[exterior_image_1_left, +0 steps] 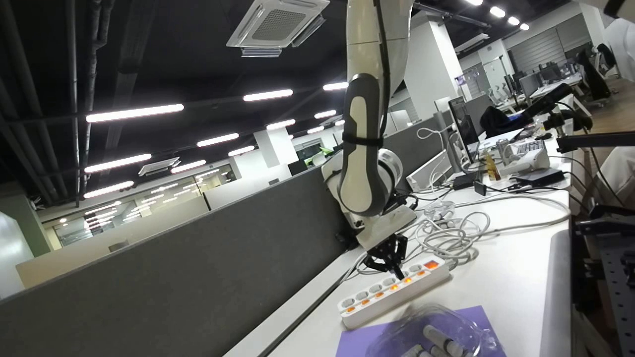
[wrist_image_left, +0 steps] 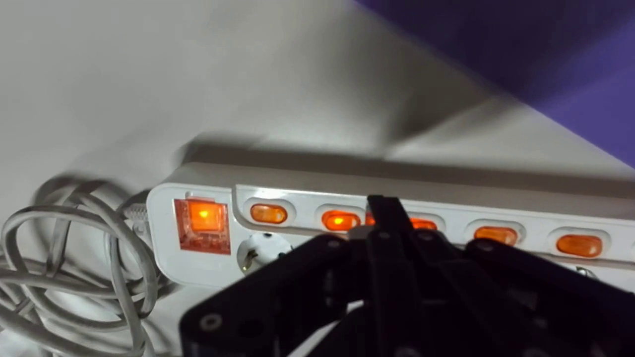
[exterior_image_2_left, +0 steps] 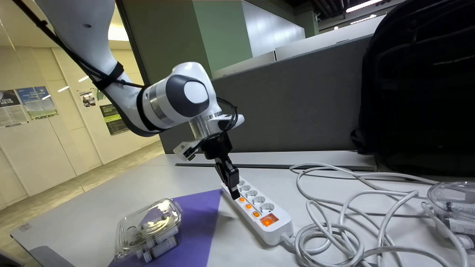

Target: Turn off the switch of the fourth position from the left

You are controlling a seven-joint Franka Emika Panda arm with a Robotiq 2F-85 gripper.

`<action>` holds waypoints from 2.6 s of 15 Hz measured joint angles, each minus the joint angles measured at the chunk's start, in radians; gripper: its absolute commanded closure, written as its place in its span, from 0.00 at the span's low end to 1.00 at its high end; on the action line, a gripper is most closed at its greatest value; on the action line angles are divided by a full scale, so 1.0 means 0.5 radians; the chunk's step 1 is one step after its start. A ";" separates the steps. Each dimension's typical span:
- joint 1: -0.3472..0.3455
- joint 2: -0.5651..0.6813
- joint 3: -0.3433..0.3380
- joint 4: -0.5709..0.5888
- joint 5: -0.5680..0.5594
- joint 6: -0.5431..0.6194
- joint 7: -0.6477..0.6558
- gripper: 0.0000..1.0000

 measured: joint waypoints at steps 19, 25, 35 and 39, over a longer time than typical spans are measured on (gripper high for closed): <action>0.028 0.162 0.000 0.172 0.276 0.012 0.012 1.00; 0.019 0.223 -0.005 0.225 0.375 0.007 0.021 1.00; -0.034 0.246 0.010 0.299 0.552 -0.141 0.023 1.00; -0.155 0.245 0.086 0.317 0.740 -0.195 -0.005 1.00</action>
